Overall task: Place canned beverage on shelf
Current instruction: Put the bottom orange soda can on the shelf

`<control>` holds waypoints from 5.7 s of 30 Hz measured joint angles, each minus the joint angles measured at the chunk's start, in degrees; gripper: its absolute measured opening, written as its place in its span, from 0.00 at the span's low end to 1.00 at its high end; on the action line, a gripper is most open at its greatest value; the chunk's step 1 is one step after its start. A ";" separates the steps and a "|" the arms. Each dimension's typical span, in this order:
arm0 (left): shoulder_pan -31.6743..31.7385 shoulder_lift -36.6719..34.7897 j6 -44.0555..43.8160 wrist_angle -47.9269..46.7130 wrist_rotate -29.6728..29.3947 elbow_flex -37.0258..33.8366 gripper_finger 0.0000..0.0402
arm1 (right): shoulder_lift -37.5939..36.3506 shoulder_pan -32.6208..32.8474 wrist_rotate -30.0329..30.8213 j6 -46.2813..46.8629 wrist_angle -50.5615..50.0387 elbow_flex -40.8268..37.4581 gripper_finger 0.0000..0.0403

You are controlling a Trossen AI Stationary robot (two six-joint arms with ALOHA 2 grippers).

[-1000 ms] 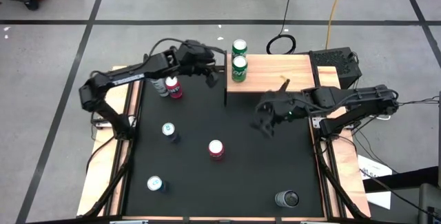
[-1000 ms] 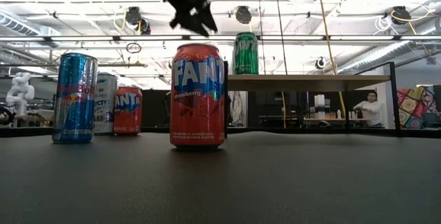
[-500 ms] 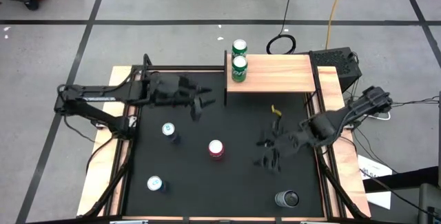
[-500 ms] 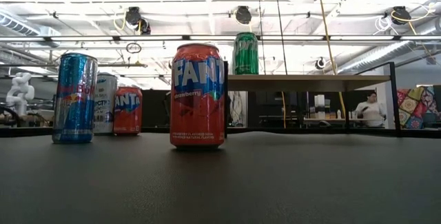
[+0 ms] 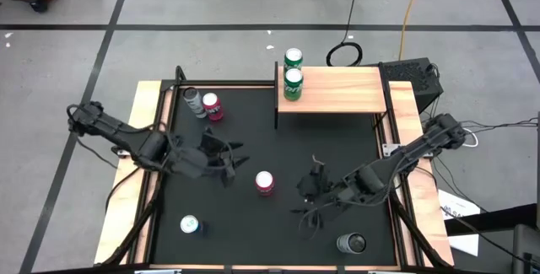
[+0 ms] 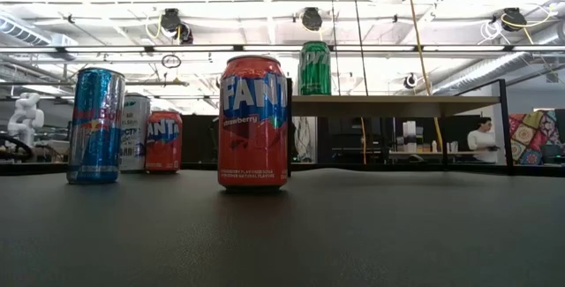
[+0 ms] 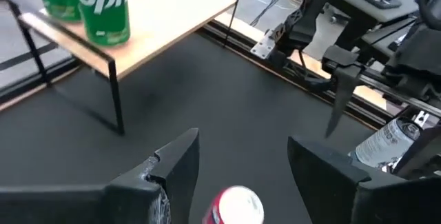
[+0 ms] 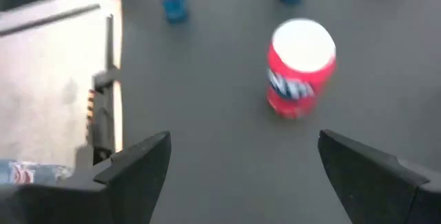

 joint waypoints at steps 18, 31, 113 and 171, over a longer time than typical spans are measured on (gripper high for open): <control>-5.39 0.00 -12.72 -21.63 -3.04 0.00 0.55 | 13.51 -13.82 -3.25 -19.03 16.85 0.01 0.89; -5.19 -0.17 -7.55 -23.67 -2.16 0.01 0.55 | 17.41 -17.89 -13.71 -20.59 16.79 0.01 0.93; 14.30 6.56 20.50 23.55 30.97 -13.77 0.71 | -3.27 -18.78 -9.05 -4.01 14.45 0.13 0.84; 24.74 -7.77 25.35 12.03 36.63 -12.94 0.92 | -13.53 -20.98 2.05 4.20 -8.48 0.01 0.47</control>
